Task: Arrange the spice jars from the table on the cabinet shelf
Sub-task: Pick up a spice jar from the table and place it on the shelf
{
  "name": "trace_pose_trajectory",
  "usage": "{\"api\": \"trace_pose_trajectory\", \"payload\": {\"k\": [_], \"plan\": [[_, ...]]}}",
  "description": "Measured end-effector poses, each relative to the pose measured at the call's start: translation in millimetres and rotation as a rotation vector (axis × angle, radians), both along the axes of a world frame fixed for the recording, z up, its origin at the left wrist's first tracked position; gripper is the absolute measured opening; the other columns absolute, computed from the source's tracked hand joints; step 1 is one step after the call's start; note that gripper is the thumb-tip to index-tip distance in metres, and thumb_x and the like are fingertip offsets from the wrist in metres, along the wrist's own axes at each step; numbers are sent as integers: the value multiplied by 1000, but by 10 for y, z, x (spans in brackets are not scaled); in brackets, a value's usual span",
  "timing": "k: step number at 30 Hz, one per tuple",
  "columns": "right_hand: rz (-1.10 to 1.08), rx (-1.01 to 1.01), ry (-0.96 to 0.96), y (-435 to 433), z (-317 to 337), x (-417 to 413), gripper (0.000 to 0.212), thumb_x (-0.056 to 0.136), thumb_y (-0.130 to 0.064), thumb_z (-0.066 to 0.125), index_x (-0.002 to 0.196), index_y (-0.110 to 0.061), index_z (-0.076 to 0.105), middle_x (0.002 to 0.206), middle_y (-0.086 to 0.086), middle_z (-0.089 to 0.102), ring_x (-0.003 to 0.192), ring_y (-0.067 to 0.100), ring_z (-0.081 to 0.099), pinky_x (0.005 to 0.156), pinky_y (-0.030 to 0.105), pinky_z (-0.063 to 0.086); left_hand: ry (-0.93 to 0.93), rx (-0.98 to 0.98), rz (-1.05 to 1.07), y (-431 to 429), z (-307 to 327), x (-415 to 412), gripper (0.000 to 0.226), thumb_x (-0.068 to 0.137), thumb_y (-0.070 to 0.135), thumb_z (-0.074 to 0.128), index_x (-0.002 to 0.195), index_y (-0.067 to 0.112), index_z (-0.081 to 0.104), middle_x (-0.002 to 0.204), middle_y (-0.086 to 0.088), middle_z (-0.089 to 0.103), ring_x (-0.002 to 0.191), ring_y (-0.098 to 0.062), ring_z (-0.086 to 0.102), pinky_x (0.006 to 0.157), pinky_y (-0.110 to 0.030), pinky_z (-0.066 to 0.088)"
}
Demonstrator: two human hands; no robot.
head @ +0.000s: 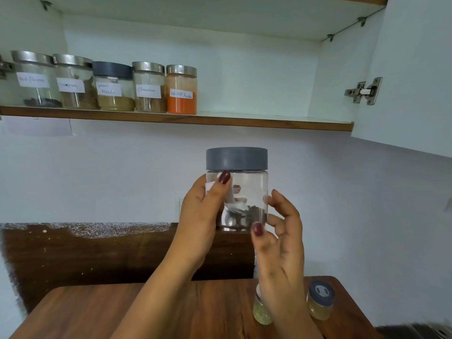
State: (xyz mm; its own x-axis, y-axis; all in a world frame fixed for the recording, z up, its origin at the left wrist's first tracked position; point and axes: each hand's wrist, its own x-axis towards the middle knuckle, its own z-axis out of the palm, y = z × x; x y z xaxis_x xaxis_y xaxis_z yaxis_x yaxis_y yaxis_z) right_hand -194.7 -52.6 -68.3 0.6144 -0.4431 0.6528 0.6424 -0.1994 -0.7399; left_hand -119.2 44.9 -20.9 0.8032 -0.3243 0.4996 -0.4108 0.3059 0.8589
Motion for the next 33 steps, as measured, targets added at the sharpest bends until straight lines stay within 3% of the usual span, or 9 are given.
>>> {"api": "trace_pose_trajectory", "payload": {"k": [4,9,13,16,18,21,26,30,33], "plan": [[-46,-112,25,36,42,10,80,73,-37,77,141,-39,35,140,-20,43,117,1,56,80,12,53,-92,87,121,-25,6,-32,46,82,74,43,109,39,56,101,14,69,94,2,68,72,-13,54],[32,4,-3,17,53,23,83,67,-39,79,139,-42,37,138,-18,50,120,8,58,88,22,55,-98,224,98,31,-38,-39,63,84,68,10,118,43,55,111,19,64,100,14,59,82,-2,44],[144,139,-37,-16,99,-15,74,73,-18,74,137,-30,39,121,-26,61,114,-1,61,81,14,53,-41,209,65,106,-21,-21,50,94,64,15,112,54,61,120,15,68,110,-1,63,102,-34,49],[186,173,-21,-2,148,-15,86,66,-44,84,138,-30,40,122,-25,61,117,1,59,84,20,55,-26,189,-21,67,48,-6,40,96,56,28,96,57,68,106,18,73,103,-4,68,90,-26,53],[212,202,6,20,177,-11,96,57,-61,82,138,-32,41,124,-25,61,120,4,58,88,25,55,-5,158,-32,58,72,-10,36,86,54,38,95,46,72,96,20,75,96,-9,70,75,-18,55],[227,217,30,8,189,-3,97,54,-63,83,138,-33,43,125,-23,61,119,6,59,89,27,56,-95,135,-60,103,51,-78,39,92,46,46,120,24,64,110,11,74,103,-9,69,80,-17,54],[175,147,62,-75,195,62,67,70,-35,68,134,-33,48,114,-34,63,106,-12,60,71,5,49,-170,95,-19,119,52,-50,47,90,49,53,129,23,58,116,11,71,107,-5,67,81,-16,53],[192,110,90,-97,274,133,91,55,-63,80,136,-34,48,125,-24,62,113,-6,60,78,10,52,-209,67,45,91,84,-23,62,80,59,52,132,27,56,117,17,70,109,0,65,83,-14,53],[149,67,100,-107,346,202,99,47,-78,73,134,-38,48,131,-14,59,116,1,60,80,13,52,-211,47,76,60,116,4,53,84,53,56,130,28,56,113,21,70,106,2,65,78,-11,52]]}}
